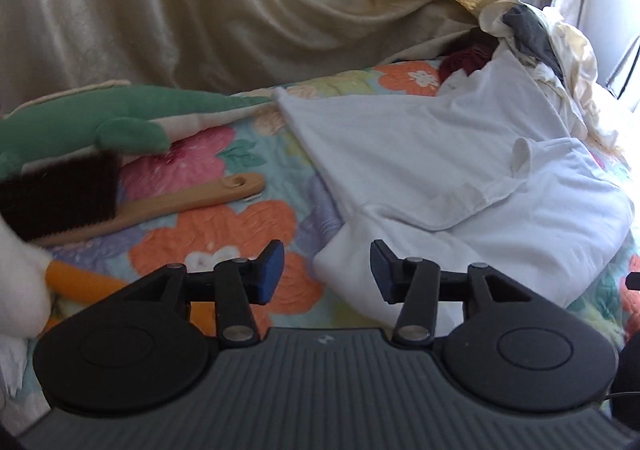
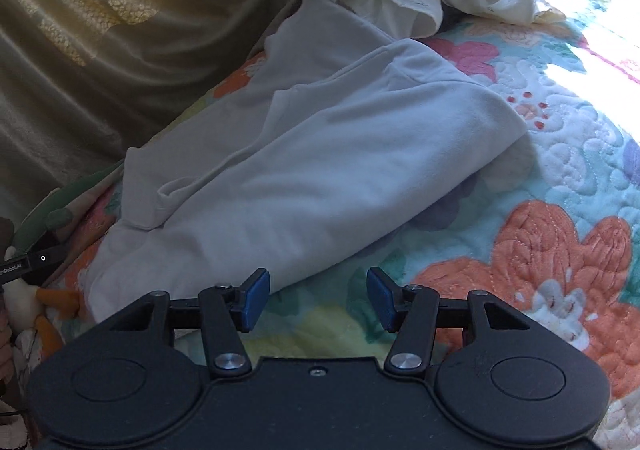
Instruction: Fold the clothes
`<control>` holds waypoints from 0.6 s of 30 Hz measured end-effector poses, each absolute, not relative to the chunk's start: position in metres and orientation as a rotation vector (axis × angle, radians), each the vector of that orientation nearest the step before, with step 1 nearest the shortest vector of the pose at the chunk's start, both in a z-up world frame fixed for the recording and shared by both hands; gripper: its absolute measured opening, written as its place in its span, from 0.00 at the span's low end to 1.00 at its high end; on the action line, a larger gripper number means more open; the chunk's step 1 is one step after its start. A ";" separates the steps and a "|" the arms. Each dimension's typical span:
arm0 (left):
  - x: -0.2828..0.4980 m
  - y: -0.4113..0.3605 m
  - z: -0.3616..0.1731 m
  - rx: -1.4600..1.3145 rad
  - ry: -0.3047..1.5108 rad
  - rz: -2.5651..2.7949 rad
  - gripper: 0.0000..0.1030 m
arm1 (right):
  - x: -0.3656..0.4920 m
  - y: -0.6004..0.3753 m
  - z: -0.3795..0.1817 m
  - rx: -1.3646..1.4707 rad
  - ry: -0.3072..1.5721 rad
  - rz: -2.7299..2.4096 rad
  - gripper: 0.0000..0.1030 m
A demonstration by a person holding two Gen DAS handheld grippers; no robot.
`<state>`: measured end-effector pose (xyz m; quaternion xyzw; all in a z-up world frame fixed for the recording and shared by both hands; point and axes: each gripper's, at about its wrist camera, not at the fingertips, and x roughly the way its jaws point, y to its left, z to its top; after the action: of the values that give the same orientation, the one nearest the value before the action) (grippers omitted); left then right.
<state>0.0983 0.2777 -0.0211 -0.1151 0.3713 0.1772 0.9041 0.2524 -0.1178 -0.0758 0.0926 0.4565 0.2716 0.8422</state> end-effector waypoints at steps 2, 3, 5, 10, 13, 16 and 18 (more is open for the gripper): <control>0.083 0.280 -0.026 -0.252 0.763 0.360 0.51 | 0.239 -0.106 -0.064 0.161 0.939 0.618 0.61; 0.079 0.279 -0.030 -0.259 0.771 0.332 0.51 | 0.234 -0.102 -0.060 0.156 0.934 0.635 0.62; 0.075 0.275 -0.037 -0.280 0.781 0.296 0.52 | 0.223 -0.095 -0.054 0.148 0.926 0.669 0.62; 0.070 0.253 -0.048 -0.339 0.764 0.224 0.53 | 0.200 -0.077 -0.055 0.079 0.914 0.701 0.62; 0.068 0.231 -0.053 -0.269 0.733 0.145 0.53 | 0.194 -0.068 -0.060 0.023 0.909 0.695 0.62; 0.074 0.216 -0.064 -0.200 0.707 0.038 0.55 | 0.194 -0.064 -0.068 0.016 0.921 0.701 0.62; 0.091 0.204 -0.077 -0.091 0.720 0.029 0.66 | 0.196 -0.064 -0.075 0.031 0.935 0.698 0.62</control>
<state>0.0913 0.2035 -0.0774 -0.0444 0.3523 0.0141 0.9347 0.1959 -0.0644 -0.0747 0.0146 0.4416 0.3295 0.8344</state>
